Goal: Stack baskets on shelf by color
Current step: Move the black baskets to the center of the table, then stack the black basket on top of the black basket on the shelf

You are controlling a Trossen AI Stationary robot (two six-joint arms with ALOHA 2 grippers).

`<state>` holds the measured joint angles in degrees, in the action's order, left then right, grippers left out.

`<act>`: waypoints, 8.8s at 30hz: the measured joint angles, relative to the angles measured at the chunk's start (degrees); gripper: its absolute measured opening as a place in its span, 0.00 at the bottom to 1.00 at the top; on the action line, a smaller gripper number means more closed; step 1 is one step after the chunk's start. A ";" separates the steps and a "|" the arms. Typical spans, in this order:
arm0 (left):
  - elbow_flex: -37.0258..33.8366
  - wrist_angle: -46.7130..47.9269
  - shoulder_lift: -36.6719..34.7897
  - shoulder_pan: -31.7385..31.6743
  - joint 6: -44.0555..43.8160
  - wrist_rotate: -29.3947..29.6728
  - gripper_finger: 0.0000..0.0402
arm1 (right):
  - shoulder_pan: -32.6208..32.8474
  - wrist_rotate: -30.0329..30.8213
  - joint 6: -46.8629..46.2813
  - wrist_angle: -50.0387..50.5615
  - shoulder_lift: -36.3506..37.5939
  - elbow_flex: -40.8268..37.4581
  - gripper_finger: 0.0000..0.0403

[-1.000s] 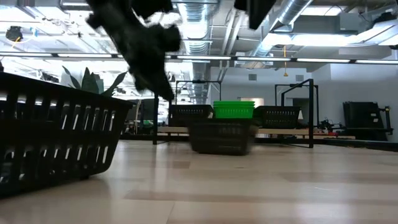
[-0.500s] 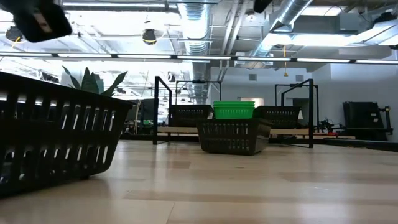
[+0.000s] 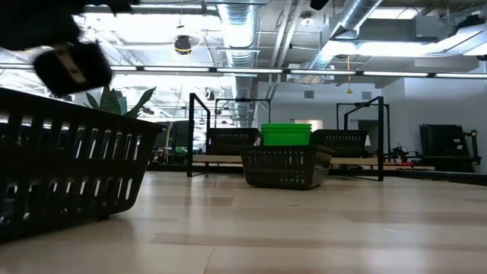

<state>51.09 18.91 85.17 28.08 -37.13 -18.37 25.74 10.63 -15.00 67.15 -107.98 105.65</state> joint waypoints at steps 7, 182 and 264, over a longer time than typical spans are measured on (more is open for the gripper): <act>0.00 -1.97 6.74 -5.78 5.04 -7.69 0.00 | 0.48 0.00 -0.04 -0.07 0.00 0.00 0.29; 8.72 40.77 -19.30 -0.29 -6.81 47.04 0.65 | -34.85 -11.60 12.43 -20.65 23.68 -39.43 0.02; 8.72 40.77 -19.30 -4.95 -2.52 52.05 0.65 | -60.17 -35.47 24.83 0.89 6.39 0.05 0.37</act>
<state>59.81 59.68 65.87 23.13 -39.65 33.68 -34.44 -24.84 9.83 68.03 -101.60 105.70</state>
